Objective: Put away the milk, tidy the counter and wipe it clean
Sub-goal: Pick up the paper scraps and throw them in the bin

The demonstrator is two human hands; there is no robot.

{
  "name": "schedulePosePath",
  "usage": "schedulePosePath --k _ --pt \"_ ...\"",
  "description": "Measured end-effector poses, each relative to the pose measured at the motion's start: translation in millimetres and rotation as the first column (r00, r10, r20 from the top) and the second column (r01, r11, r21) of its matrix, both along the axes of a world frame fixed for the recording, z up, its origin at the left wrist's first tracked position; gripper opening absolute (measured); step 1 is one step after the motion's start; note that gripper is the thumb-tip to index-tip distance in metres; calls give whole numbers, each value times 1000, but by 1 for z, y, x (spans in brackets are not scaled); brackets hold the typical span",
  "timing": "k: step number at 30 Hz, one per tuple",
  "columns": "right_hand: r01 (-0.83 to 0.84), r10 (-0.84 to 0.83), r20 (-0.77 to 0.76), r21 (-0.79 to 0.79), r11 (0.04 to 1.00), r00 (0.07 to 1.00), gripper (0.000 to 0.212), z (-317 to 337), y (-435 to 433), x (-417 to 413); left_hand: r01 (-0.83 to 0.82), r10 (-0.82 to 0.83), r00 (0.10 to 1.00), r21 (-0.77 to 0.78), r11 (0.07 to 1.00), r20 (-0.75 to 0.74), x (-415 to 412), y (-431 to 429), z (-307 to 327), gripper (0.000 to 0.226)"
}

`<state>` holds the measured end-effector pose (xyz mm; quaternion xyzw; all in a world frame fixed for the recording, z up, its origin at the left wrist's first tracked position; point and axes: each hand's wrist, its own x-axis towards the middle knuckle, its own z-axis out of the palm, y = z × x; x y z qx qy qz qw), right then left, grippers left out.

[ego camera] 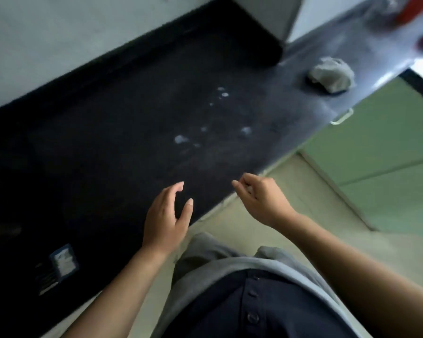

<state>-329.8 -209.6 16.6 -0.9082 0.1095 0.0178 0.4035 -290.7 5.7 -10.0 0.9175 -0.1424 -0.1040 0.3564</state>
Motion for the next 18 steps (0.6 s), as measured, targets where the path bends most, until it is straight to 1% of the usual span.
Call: schedulePosePath --k 2,4,7,9,12,14,18 --pt "140 -139 25 -18 990 990 37 7 -36 -40 121 -124 989 -46 992 -77 -14 -45 11 54" --pt "252 -252 39 8 968 967 37 11 -63 -79 183 -201 969 -123 975 -145 -28 -83 20 47" --pt "455 -458 55 53 889 887 37 15 -110 -163 328 -362 909 -181 927 -206 -68 -156 29 34" --pt "570 -574 46 70 818 818 37 12 -137 -226 418 -462 855 -213 883 -237 -104 -204 32 31" --pt "735 -739 34 86 673 673 37 10 -174 -320 528 -591 749 -269 806 -299 -166 -278 33 24" --pt "821 -826 35 93 563 562 35 11 -195 -375 599 -674 656 -309 738 -339 -206 -326 31 23" --pt "951 -955 22 83 297 296 33 16 -223 -472 778 -827 427 -316 542 -367 -281 -415 29 25"
